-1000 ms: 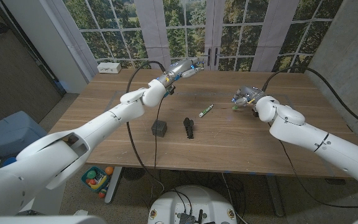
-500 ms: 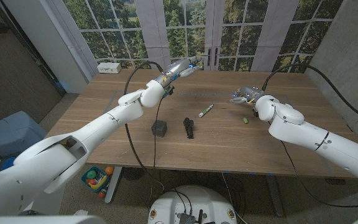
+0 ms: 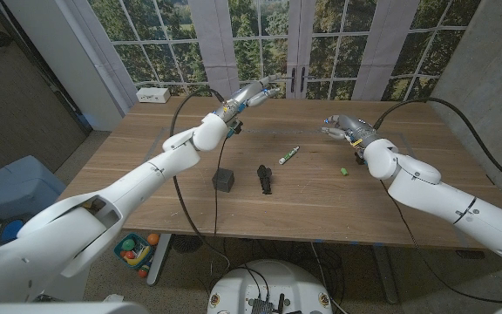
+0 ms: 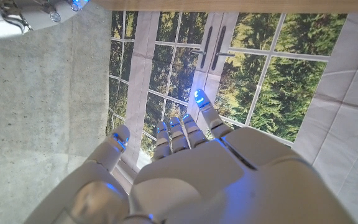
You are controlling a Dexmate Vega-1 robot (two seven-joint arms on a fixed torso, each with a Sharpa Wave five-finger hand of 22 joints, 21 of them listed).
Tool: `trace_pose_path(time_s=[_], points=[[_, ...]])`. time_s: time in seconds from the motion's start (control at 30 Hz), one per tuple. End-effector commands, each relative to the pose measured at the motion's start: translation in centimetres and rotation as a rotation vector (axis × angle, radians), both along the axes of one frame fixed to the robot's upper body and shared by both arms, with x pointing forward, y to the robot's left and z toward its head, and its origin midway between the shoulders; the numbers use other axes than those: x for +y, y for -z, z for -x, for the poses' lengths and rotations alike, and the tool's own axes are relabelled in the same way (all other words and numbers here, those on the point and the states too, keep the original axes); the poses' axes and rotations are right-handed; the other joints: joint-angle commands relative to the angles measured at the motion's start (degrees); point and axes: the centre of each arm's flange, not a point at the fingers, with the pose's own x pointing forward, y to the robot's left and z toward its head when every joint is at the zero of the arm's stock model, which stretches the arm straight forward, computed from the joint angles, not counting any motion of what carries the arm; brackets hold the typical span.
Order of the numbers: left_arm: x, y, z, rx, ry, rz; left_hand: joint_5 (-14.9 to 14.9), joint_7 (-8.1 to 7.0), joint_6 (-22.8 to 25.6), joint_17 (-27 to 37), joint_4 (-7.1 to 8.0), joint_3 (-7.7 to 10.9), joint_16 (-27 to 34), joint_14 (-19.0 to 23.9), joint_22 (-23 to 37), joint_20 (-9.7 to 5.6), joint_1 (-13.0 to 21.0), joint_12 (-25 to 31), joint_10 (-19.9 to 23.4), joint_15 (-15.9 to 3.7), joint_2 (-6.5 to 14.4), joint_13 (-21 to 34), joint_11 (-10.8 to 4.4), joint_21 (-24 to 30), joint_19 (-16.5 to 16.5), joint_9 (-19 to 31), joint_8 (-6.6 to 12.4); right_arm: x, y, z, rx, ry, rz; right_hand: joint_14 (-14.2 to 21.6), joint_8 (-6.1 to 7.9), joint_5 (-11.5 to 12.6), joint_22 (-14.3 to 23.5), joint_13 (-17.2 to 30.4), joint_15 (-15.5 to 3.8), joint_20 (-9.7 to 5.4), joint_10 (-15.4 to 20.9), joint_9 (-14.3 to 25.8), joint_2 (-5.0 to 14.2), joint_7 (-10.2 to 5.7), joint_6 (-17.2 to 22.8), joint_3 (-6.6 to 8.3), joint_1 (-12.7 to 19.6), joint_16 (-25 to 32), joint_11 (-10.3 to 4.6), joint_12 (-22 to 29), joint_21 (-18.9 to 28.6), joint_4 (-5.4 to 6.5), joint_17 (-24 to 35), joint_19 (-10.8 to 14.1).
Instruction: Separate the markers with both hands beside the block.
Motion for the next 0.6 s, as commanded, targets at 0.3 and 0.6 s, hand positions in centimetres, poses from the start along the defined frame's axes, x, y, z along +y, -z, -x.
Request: trace_pose_path(time_s=[0.3, 0.6], points=[[1.8, 0.2, -1.4, 0.202, 0.129, 0.098, 0.1, 0.84, -3.2, -1.2, -1.03, -1.66, -0.1, -5.1, 0.1, -0.48, 0.6, -0.3, -5.0, 1.27, 5.2, -0.1, 1.59, -4.2, -3.0, 0.0, -3.61, -2.4, 1.0, 0.2, -0.253, -0.258, -0.340, -3.8, -0.06, 0.5, 0.1, -2.4, -3.98, -4.26, -3.3, -0.3, 3.27, 0.81, -2.6, 1.56, -6.0, -1.2, -1.94, 0.1, -2.7, 4.00, -2.0, 0.2], [2.6, 0.5, -2.0, 0.270, 0.206, 0.174, -0.1, -0.33, -3.7, -0.8, 0.69, -4.65, 0.3, -6.4, 0.1, -2.23, -1.4, -0.1, -6.0, 0.20, 2.7, -0.1, 0.74, -6.3, -4.4, 0.0, -3.86, -2.7, 1.3, -0.7, -0.220, -0.363, -0.461, -4.6, -0.07, 0.7, 0.0, -3.1, -3.55, -4.33, -4.0, -0.5, 3.04, 1.25, -3.1, 2.23, -6.9, -1.4, -1.80, 0.0, -3.3, 4.60, -2.6, 0.6]])
